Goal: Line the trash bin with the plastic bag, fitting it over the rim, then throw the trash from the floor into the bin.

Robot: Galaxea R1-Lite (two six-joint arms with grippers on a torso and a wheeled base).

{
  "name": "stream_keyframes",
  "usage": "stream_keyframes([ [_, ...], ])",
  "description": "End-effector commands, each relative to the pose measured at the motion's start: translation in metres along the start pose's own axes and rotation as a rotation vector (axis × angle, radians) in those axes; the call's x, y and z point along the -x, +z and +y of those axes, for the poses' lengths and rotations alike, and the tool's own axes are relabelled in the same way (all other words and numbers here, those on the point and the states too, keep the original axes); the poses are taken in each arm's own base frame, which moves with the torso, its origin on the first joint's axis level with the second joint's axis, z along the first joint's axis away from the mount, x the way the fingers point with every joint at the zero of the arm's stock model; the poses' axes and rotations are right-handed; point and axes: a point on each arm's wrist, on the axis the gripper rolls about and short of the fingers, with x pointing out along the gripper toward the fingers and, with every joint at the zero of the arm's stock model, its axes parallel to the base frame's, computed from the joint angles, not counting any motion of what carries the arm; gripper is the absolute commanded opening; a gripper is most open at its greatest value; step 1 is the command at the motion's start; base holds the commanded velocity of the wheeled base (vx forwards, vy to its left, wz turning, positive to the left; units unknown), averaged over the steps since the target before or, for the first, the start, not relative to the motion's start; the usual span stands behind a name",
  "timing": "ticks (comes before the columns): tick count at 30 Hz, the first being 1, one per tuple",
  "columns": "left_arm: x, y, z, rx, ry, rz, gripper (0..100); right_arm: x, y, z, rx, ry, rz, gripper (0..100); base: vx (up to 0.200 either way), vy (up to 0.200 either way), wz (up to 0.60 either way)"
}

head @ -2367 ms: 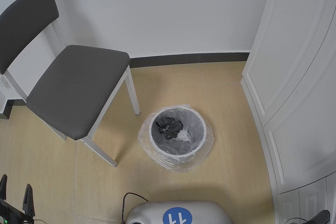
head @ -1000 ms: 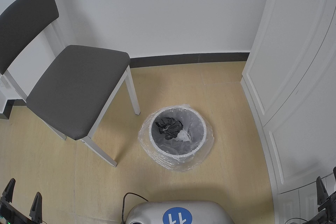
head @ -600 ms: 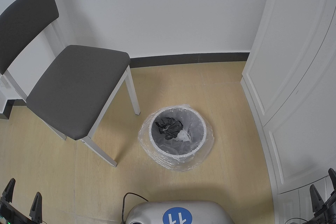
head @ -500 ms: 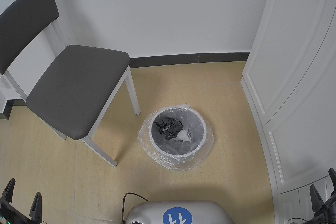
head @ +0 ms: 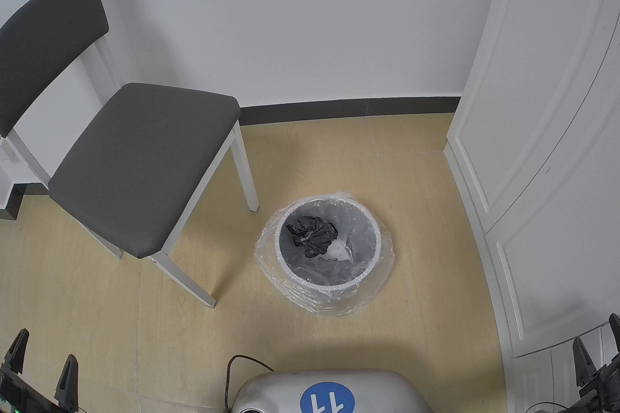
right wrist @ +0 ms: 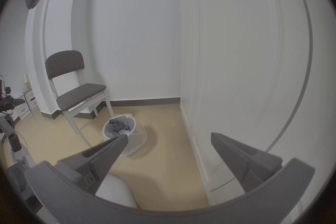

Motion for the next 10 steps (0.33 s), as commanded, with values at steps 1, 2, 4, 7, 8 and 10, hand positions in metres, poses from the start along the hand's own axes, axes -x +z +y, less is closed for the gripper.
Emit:
stream_keyframes([
  [1, -0.0001, -0.0047, 0.0, 0.003, 0.001, 0.001, 100, -0.0002, -0.0046, 0.0, -0.002, -0.001, -0.004, 100, 0.0, 0.0, 0.0],
  [2, -0.0002, -0.005, 0.0001, 0.006, 0.006, 0.001, 100, -0.0003, -0.0044, 0.0, 0.0, 0.0, -0.004, 100, 0.0, 0.0, 0.0],
  [4, -0.0002, -0.005, 0.0001, 0.006, 0.007, 0.001, 100, -0.0002, -0.0045, 0.0, 0.0, 0.0, -0.005, 100, 0.0, 0.0, 0.0],
  [7, -0.0002, -0.005, 0.0001, 0.004, 0.009, 0.001, 100, -0.0002, -0.0045, 0.0, 0.0, 0.0, -0.005, 100, 0.0, 0.0, 0.0],
  [8, -0.0002, -0.0052, 0.0001, -0.002, 0.009, 0.002, 100, -0.0002, -0.0045, 0.0, 0.0, 0.0, -0.005, 100, 0.0, 0.0, 0.0],
  [10, -0.0002, -0.0052, 0.0002, 0.0, 0.01, 0.002, 100, -0.0003, -0.0044, 0.0, 0.0, 0.0, -0.004, 100, 0.0, 0.0, 0.0],
])
